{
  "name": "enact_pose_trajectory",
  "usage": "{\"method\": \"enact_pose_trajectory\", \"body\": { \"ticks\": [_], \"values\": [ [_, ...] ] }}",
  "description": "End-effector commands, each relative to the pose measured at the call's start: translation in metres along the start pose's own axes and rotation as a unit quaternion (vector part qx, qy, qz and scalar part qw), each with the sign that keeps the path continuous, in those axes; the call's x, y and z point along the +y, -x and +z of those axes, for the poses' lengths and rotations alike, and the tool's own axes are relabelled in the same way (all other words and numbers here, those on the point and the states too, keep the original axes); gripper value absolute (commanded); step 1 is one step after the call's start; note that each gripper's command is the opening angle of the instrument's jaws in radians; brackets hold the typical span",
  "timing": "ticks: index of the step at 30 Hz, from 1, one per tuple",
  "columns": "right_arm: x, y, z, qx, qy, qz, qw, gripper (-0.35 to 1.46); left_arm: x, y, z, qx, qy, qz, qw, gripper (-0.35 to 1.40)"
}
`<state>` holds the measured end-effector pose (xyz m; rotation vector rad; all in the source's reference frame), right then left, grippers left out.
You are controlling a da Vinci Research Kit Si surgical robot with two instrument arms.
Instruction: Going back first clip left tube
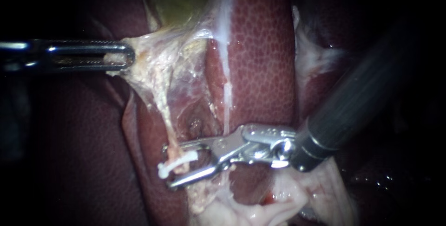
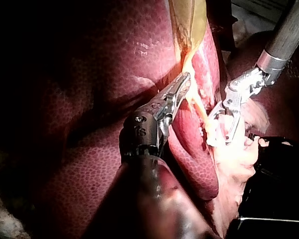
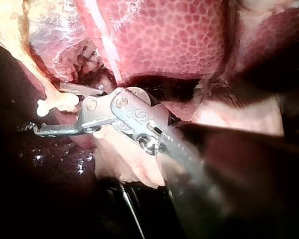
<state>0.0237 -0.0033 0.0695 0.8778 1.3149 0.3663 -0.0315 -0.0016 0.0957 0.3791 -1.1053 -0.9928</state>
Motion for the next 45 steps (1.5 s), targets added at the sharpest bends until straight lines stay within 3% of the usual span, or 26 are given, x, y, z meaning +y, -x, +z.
{"method": "enact_pose_trajectory", "body": {
  "ticks": [1,6,11,23,29,36,45],
  "values": [
    [0.0001,-0.0002,-0.0007,0.001,0.001,-0.004,1.0,0.6,0.0,0.0,0.0,0.0,0.0,0.0,1.0,-0.35],
    [0.0004,-0.0015,-0.0051,0.002,0.01,-0.005,0.9999,0.6,0.0,0.0,0.0,0.0,0.0,0.0,1.0,-0.35],
    [-0.0002,-0.0029,-0.0093,0.002,0.025,-0.015,0.9996,0.6,0.0,0.0,0.0,0.0,0.0,0.0,1.0,-0.35],
    [-0.0042,-0.0078,-0.017,0.001,0.055,-0.053,0.9971,0.6,-0.0001,-0.0004,0.0006,-0.001,0.002,0.001,1.0,-0.35],
    [-0.0055,-0.0084,-0.0176,0.003,0.053,-0.064,0.9966,0.6,0.0001,-0.0019,0.0025,-0.001,0.008,0.005,1.0,-0.35],
    [-0.0057,-0.0083,-0.0178,0.003,0.052,-0.064,0.9966,0.6,0.0013,-0.0042,0.0062,0.013,0.004,0.013,0.9998,-0.35],
    [-0.0058,-0.0083,-0.0178,0.004,0.052,-0.064,0.9966,0.6,0.0015,-0.0056,0.0107,0.025,-0.003,0.018,0.9995,-0.35]
  ]
}}
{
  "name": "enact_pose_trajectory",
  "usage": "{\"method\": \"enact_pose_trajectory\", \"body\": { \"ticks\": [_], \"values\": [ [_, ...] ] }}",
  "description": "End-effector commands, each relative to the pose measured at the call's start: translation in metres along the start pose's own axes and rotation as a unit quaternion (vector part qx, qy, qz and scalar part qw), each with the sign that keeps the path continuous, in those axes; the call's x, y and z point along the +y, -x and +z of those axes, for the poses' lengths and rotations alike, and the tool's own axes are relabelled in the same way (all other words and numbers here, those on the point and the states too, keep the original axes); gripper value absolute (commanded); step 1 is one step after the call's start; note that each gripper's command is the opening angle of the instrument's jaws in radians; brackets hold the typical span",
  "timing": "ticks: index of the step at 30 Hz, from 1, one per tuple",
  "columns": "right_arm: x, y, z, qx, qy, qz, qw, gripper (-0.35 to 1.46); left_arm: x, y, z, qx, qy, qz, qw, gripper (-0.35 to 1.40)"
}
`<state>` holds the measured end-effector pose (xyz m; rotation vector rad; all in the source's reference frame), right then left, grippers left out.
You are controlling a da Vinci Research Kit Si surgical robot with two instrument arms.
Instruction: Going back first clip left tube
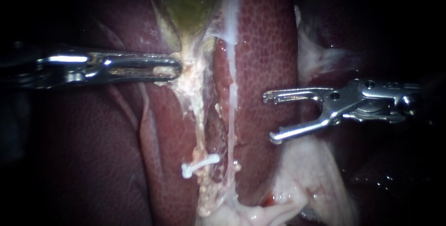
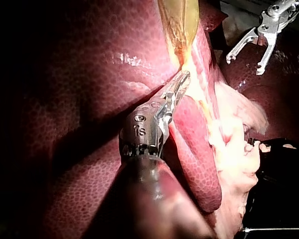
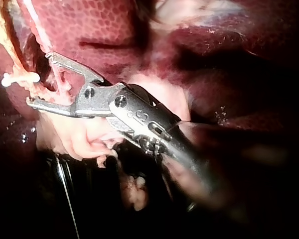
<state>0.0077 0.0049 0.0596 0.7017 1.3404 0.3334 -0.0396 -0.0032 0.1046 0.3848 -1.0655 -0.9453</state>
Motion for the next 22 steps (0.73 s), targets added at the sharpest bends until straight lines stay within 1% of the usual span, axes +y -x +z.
{"method": "enact_pose_trajectory", "body": {
  "ticks": [1,7,22],
  "values": [
    [-0.0001,0.0,0.0,0.0,0.0,-0.003,1.0,0.6,0.0,-0.0002,0.0002,0.0,0.0,0.0,1.0,-0.35],
    [-0.0002,-0.0001,0.0001,0.0,0.0,-0.002,1.0,0.6,0.0001,-0.0005,0.0008,0.003,0.0,0.002,1.0,-0.35],
    [-0.0005,-0.0004,0.0001,0.002,0.0,-0.005,1.0,0.6,0.0,-0.0005,0.0007,0.004,0.0,0.002,1.0,-0.35]
  ]
}}
